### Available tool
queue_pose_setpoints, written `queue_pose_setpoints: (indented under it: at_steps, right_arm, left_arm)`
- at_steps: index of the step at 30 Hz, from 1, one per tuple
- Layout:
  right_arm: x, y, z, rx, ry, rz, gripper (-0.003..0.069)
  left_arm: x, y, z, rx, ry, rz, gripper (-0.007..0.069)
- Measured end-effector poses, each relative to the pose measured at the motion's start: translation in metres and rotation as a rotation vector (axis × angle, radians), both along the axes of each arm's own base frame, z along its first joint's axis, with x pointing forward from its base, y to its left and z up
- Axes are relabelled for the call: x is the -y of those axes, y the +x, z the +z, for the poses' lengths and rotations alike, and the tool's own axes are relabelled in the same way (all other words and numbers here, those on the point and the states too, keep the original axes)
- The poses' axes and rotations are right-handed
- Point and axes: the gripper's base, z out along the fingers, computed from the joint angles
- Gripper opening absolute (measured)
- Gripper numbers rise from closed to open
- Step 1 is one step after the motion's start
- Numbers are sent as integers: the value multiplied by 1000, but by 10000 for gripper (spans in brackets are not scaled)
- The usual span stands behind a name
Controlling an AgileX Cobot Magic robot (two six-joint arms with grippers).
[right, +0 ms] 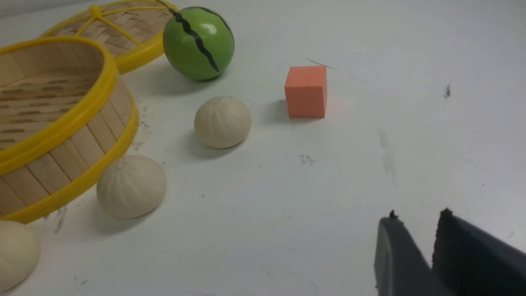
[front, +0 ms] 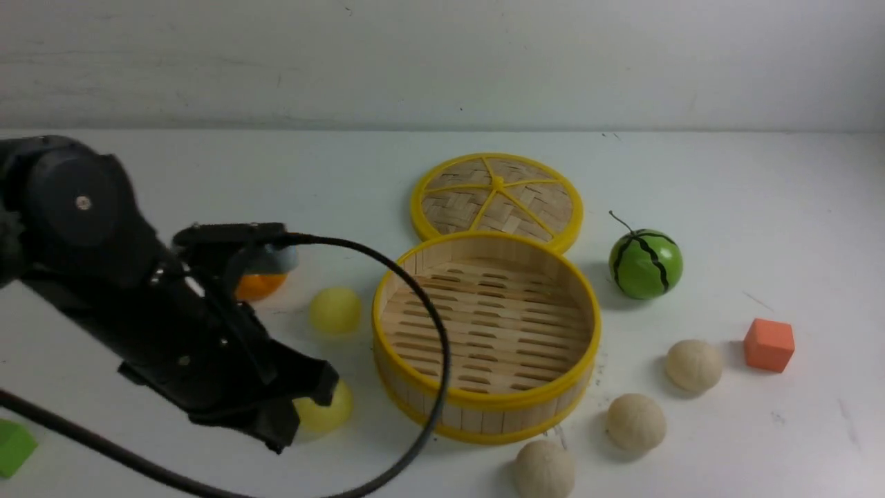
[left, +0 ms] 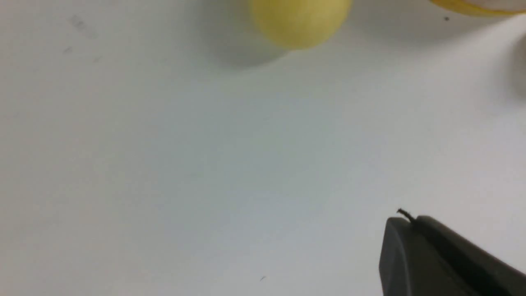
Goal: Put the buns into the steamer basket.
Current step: Use the left arm to grab a steamed stuffed bun
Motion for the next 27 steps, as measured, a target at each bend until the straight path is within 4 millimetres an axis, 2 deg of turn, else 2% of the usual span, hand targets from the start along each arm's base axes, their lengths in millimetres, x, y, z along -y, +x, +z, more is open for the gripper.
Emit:
queue_pose_setpoints:
  at_steps: [1,2,4,9,12,15,17,18,19,21,27]
  right_arm:
    - [0,0,0,0,0,0,153]
    - [0,0,0,0,0,0,155]
    - [0,0,0,0,0,0,156]
    - [0,0,0,0,0,0,165]
    - [0,0,0,0,0,0,167]
    - [0,0,0,0,0,0,171]
    - [0,0,0,0,0,0,175]
    - [0,0,0,0,0,0,176]
    - [0,0,0,0,0,0,178]
    - [0,0,0,0,0,0,180]
    - [0,0,0,0,1,0,186]
  left_arm:
    - [19,6,0,10,31,-50,-13]
    - [26,10,-1,19,53,-67,-13]
    - [30,16,-2,27,76,-72,-13]
    - [42,51,-25,35,186,-94,-13]
    - [46,61,-33,28,214,-97,-7]
    - [44,74,-38,24,226,-63,46]
    - [37,84,-39,14,231,-29,122]
    - [36,84,-39,14,230,-25,134]
    - [32,87,-39,10,232,-14,183]
    - [31,89,-41,10,232,-11,235]
    - [35,93,-56,-15,242,-19,283]
